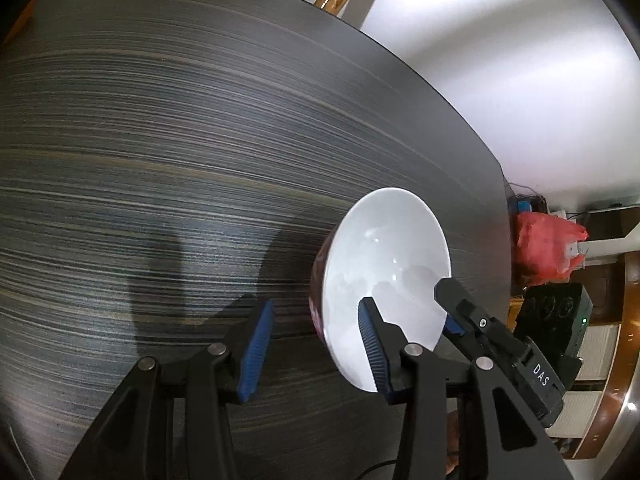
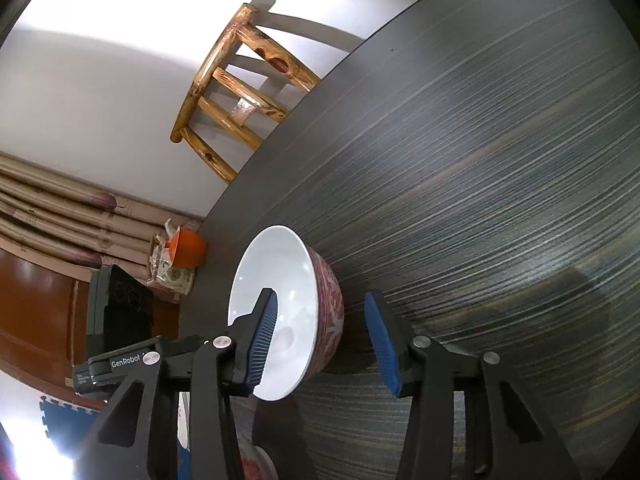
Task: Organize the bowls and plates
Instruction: 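Grasp the pink-patterned bowl's rim with both tools and lift it, then carry the pink-patterned bowl onto the nested white bowls with both tools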
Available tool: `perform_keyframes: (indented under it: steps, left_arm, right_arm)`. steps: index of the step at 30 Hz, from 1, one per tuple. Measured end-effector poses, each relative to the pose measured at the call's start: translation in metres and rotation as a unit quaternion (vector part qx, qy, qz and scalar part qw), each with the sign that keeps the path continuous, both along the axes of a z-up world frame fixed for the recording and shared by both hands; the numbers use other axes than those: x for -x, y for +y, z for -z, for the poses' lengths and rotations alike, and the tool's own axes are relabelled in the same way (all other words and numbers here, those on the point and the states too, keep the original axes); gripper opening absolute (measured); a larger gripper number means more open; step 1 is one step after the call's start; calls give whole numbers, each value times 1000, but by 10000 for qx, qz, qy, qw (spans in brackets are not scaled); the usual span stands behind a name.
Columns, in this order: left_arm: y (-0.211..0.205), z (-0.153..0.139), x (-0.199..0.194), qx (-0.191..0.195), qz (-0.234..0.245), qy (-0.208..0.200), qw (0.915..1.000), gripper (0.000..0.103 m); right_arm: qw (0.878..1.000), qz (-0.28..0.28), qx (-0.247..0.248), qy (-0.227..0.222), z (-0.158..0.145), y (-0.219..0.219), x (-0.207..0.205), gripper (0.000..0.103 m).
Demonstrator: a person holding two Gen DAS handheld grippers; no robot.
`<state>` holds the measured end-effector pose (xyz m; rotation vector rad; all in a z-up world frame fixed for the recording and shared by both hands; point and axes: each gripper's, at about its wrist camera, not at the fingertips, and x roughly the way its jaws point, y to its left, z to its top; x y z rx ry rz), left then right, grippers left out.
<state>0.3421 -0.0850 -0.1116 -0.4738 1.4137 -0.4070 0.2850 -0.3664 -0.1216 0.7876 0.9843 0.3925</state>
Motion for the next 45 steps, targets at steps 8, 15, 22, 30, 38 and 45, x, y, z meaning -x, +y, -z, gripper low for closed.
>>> perform_keyframes:
  steps: [8, 15, 22, 30, 38, 45]
  left_arm:
    - [-9, -1, -2, -328, 142, -194, 9992, 8]
    - [-1, -42, 25, -241, 69, -710, 9972, 6]
    - [25, -95, 86, -169, 14, -1190, 9927, 7]
    - [70, -100, 158, -154, -255, -1128, 9932, 7]
    - [97, -78, 200, -364, -438, -1012, 9932, 6]
    - [103, -63, 212, -412, -488, -968, 9933, 6]
  right_arm:
    - [9999, -104, 53, 113, 2, 5, -6, 20]
    - [9997, -103, 195, 45, -5, 8, 3, 15]
    - [9989, -226, -37, -407, -52, 13, 51, 15]
    - [9972, -610, -92, -416, -73, 49, 109, 16]
    - [9955, -936, -108, -144, -57, 88, 145, 16]
    - [9945, -1035, 174, 29, -47, 108, 149, 16]
